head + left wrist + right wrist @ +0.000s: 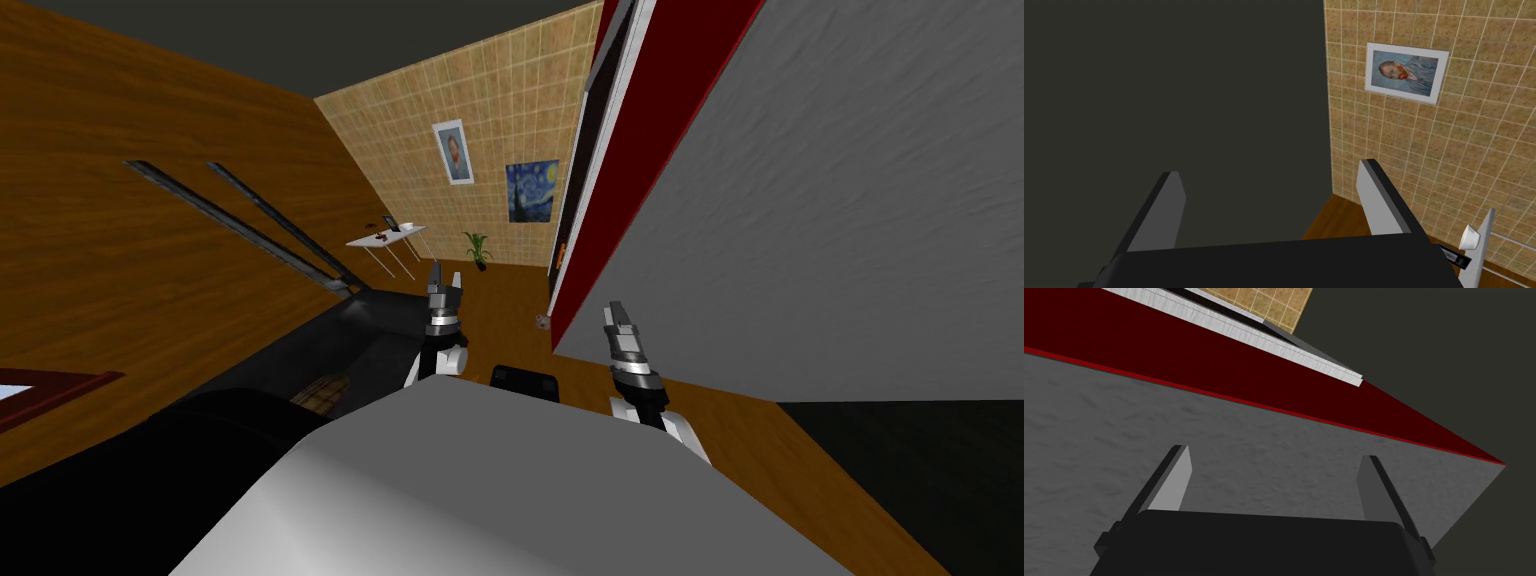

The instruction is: Push the door open

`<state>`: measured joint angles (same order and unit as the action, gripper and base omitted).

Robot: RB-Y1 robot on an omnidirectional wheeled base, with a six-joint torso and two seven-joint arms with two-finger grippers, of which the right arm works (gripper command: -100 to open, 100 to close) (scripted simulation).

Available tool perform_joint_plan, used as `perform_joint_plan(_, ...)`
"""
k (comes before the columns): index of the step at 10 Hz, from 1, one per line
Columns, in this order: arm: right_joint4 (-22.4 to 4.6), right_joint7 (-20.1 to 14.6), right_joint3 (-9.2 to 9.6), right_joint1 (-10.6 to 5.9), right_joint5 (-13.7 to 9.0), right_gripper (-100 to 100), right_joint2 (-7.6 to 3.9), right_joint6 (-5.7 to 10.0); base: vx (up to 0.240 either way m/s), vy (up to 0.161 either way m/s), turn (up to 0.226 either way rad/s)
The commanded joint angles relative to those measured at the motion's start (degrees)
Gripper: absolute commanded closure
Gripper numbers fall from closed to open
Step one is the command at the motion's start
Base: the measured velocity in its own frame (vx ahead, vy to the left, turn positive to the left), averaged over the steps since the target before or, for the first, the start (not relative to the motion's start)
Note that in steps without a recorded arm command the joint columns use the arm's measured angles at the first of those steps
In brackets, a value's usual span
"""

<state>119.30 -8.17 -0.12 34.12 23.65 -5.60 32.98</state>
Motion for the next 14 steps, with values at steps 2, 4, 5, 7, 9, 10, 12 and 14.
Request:
perform_joint_plan(2,-1.1,-1.1,-0.18,0.41,3.1,-100,-0.54,1.22,0.133,0.165,-0.068)
perform_joint_plan(4,-2.1,-1.8,-0.38,0.62,5.2,-100,-0.9,2.13,0.154,0.128,-0.065)
perform_joint_plan(5,-2.6,-2.2,-0.48,0.72,6.3,-100,-1.08,2.58,0.116,0.131,-0.055)
perform_joint_plan(7,-3.6,-2.9,-0.68,0.93,8.5,-100,-1.44,3.49,0.122,0.139,-0.063)
perform_joint_plan(9,-4.6,-3.6,-0.87,1.14,10.7,-100,-1.8,4.41,0.129,0.148,-0.066)
perform_joint_plan(10,-5.0,-4.0,-0.97,1.24,11.8,-100,-1.98,4.86,0.104,0.158,-0.055)
perform_joint_plan(12,-6.1,-4.8,-1.28,1.43,14.2,-100,-2.28,5.81,0.118,0.142,-0.068)
perform_joint_plan(14,-7.3,-5.6,-1.64,1.59,16.7,-100,-2.56,6.79,0.176,0.123,-0.083)
